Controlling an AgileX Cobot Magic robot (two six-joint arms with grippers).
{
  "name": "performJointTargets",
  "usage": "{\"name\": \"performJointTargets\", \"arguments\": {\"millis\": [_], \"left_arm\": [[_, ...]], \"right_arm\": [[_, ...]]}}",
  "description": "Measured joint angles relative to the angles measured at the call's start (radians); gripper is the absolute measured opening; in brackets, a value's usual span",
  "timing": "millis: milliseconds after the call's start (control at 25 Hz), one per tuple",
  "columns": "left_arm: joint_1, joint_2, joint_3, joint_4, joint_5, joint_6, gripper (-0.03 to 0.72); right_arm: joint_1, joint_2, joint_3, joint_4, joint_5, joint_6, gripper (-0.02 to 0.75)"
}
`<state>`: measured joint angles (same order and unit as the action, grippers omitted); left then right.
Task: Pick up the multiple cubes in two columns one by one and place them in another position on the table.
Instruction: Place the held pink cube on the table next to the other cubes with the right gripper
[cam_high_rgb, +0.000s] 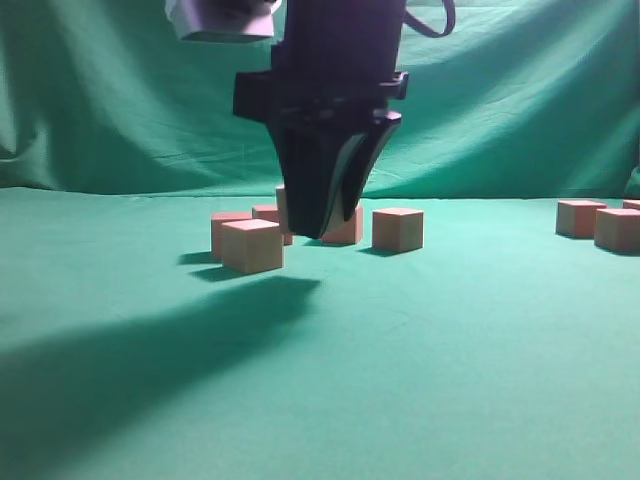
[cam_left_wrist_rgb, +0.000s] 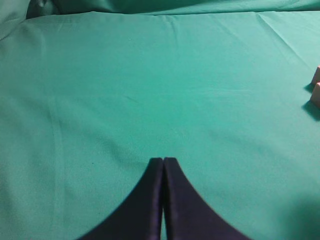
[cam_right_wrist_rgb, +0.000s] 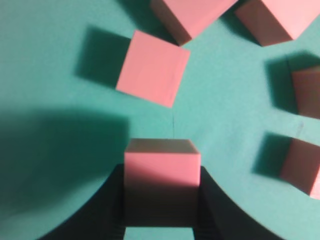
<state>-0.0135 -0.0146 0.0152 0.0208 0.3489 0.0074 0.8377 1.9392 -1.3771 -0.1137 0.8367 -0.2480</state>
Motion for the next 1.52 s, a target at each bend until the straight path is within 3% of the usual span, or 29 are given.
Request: {"name": "performJointTargets", "arguments": {"millis": [1520], "left_arm": [[0.000,0.000,0.000,0.000,0.000,0.000,0.000]], "right_arm": [[0.000,0.083,-0.028,0.011,-0.003,0.000,0.262]]}}
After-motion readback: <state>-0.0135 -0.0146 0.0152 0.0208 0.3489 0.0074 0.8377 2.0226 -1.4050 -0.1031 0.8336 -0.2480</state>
